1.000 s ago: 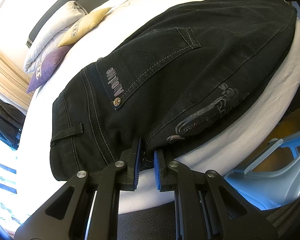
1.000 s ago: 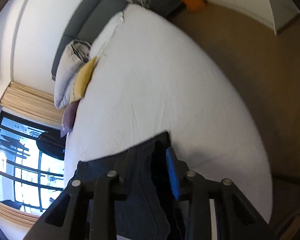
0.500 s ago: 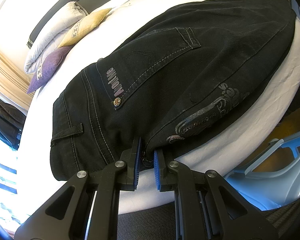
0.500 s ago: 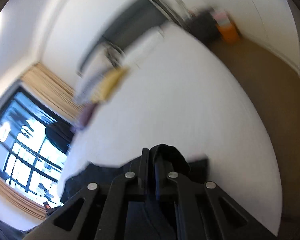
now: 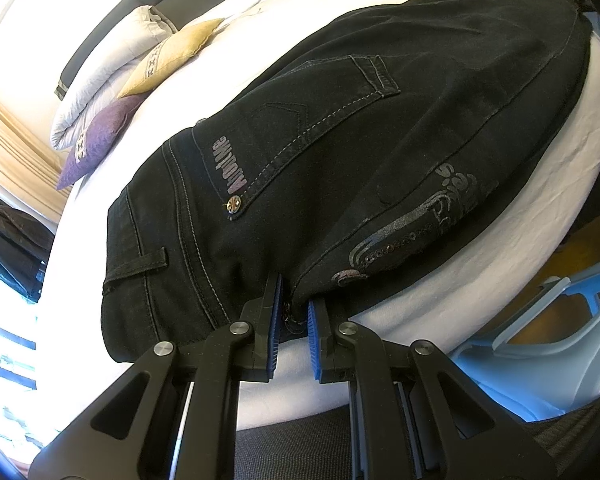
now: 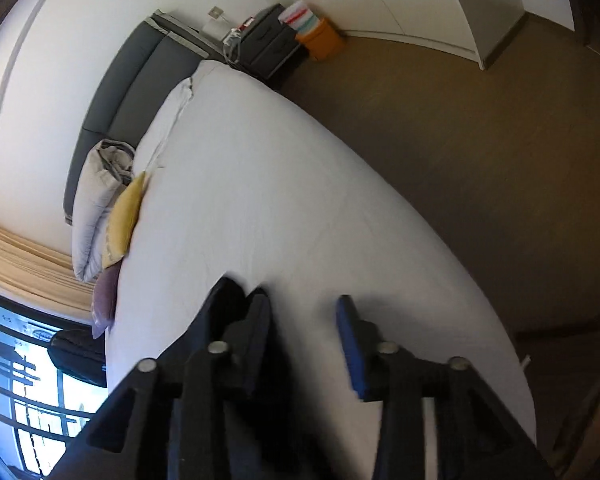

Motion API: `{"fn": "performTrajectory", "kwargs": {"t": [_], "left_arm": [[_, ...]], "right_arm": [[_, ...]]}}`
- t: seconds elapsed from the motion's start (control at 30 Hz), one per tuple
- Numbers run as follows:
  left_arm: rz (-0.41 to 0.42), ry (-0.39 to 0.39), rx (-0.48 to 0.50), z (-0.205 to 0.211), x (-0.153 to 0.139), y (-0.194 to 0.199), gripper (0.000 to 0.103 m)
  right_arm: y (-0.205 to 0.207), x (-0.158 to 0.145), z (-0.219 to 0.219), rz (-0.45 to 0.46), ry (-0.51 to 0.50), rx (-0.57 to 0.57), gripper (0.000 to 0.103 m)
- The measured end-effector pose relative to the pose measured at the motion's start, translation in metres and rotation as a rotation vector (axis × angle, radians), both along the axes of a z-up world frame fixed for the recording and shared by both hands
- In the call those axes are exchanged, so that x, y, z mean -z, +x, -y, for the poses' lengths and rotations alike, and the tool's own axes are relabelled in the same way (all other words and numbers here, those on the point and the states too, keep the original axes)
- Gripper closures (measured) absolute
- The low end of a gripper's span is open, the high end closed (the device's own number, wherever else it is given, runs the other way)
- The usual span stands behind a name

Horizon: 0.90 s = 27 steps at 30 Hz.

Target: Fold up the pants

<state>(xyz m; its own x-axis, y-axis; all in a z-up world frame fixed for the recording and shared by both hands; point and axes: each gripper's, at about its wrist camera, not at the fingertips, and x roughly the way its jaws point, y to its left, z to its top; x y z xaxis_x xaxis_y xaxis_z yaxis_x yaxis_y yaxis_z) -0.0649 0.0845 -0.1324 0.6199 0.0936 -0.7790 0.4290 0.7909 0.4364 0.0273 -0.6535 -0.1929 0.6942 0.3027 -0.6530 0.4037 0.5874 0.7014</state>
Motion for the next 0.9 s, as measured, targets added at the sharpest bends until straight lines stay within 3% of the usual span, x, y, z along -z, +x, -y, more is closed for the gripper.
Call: {"fn": "performTrajectory", "kwargs": {"t": [0.17,0.33,0.53,0.73,0.83,0.9], "left_arm": [[0.003,0.001,-0.001,0.001,0.003,-0.002,0.092],[0.004,0.003,-0.002,0.001,0.003,-0.001,0.092],[0.012,0.007,-0.009,0.001,0.004,-0.003,0.092],[0.011,0.007,-0.008,0.002,0.006,-0.004,0.092],[0.014,0.014,-0.010,0.004,0.007,-0.004,0.092],[0.015,0.017,-0.013,0.006,0.007,-0.004,0.092]], "right_arm": [[-0.051,-0.009,-0.044,0.133,0.181,0.013,0.063],[-0.067,0.026,-0.078,0.066,0.276,0.054,0.063],[-0.077,0.031,-0.073,0.046,0.338,0.160,0.067],[-0.072,0.053,-0.067,0.081,0.439,0.166,0.068],[-0.063,0.073,-0.063,0.111,0.519,0.202,0.075],[-0.058,0.072,-0.063,0.128,0.494,0.187,0.083]]}}
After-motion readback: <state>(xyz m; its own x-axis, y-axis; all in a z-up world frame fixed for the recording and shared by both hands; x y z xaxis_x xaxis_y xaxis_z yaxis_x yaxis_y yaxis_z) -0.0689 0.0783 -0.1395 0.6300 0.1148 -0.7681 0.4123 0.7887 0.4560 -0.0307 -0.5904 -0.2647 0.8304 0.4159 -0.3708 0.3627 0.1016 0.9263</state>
